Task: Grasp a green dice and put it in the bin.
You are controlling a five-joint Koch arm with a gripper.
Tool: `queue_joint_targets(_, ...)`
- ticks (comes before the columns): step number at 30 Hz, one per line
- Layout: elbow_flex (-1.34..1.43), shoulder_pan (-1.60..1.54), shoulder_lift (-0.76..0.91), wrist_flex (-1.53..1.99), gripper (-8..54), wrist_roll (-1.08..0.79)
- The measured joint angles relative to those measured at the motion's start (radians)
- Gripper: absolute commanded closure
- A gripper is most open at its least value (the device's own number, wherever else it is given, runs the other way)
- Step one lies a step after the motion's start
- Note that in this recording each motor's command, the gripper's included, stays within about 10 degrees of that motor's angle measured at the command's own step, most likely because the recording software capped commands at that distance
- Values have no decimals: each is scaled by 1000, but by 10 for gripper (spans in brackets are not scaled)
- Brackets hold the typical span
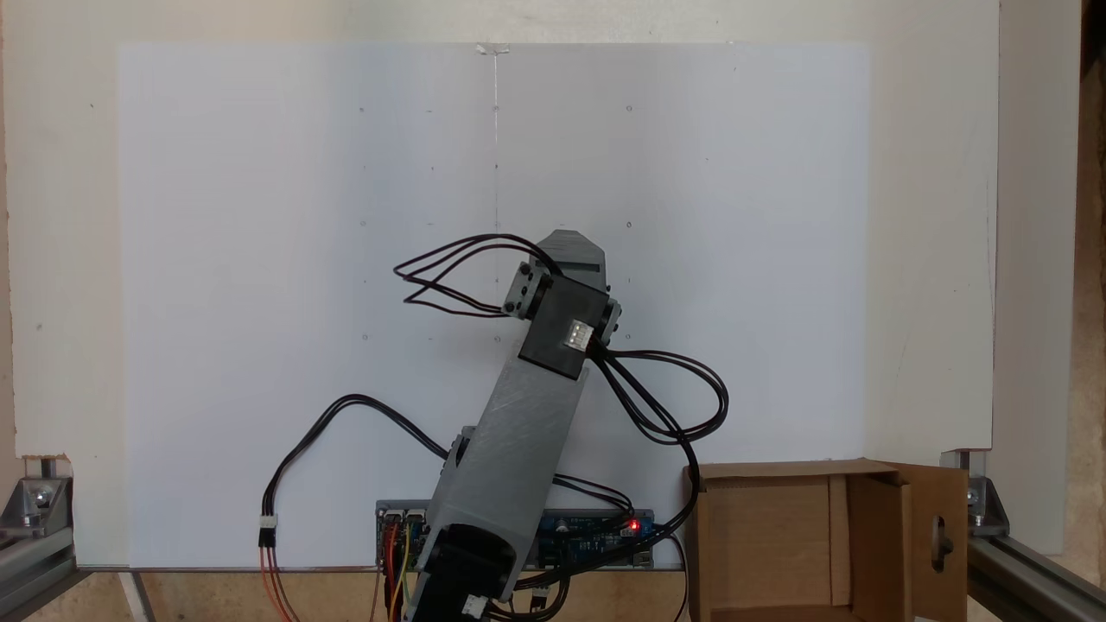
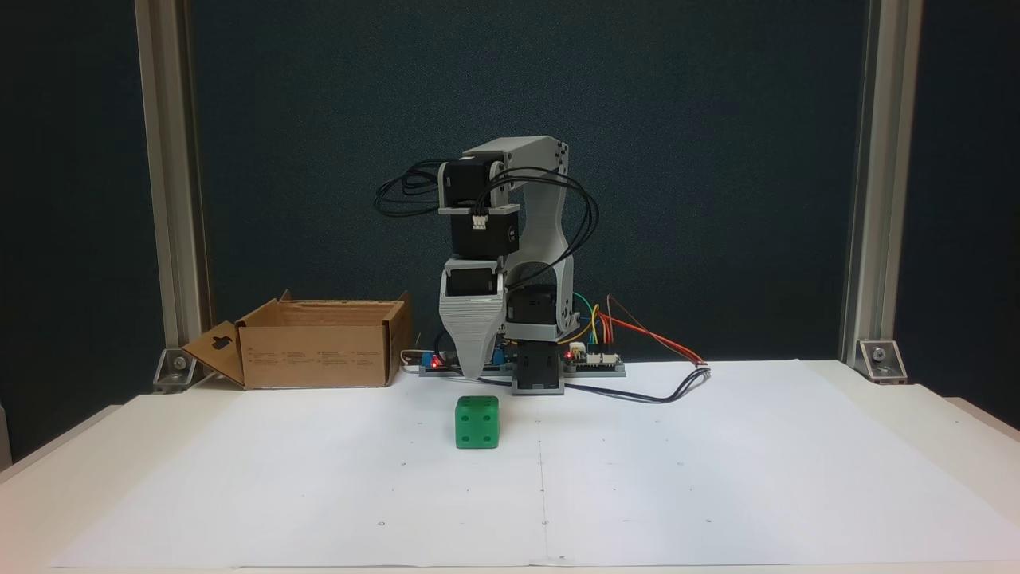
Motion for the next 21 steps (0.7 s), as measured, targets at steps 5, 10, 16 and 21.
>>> queue_joint_targets(5, 6, 2, -31, -14, 0, 0)
queue_joint_targets(10, 8, 2, -66, -37, 0, 0)
queue_joint_targets(16, 28, 2, -77, -67, 0, 0)
queue_joint_targets(21, 66, 2, -87, -103, 0, 0)
